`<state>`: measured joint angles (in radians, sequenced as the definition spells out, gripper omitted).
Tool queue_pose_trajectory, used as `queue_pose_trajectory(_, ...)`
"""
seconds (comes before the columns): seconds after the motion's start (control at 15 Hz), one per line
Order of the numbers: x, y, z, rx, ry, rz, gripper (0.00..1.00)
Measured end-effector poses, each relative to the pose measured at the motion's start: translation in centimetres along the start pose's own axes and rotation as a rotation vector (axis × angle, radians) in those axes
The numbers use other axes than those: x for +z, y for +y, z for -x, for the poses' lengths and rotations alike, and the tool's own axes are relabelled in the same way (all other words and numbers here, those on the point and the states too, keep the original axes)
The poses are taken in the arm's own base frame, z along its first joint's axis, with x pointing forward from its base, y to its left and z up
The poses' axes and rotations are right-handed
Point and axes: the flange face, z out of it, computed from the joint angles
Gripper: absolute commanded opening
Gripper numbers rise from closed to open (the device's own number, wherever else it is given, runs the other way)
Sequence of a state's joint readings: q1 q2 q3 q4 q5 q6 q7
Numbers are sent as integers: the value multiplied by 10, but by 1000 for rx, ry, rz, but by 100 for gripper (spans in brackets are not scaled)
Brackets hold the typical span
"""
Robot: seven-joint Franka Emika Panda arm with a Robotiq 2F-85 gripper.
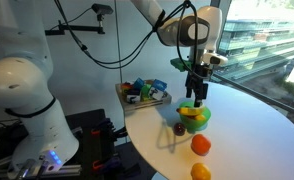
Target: Pick up the yellow banana toy and put it in the green bowl
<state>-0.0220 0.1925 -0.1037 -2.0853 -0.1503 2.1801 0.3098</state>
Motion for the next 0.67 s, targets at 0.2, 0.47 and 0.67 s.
queue_pose_trajectory(0.2,-9,9,14,-16,-43,15,100)
queue_pose_trajectory(0.47,-22,23,37,-84,-90,20,100)
queue_pose_trajectory(0.67,-30,37,54,-171,-100,13,100)
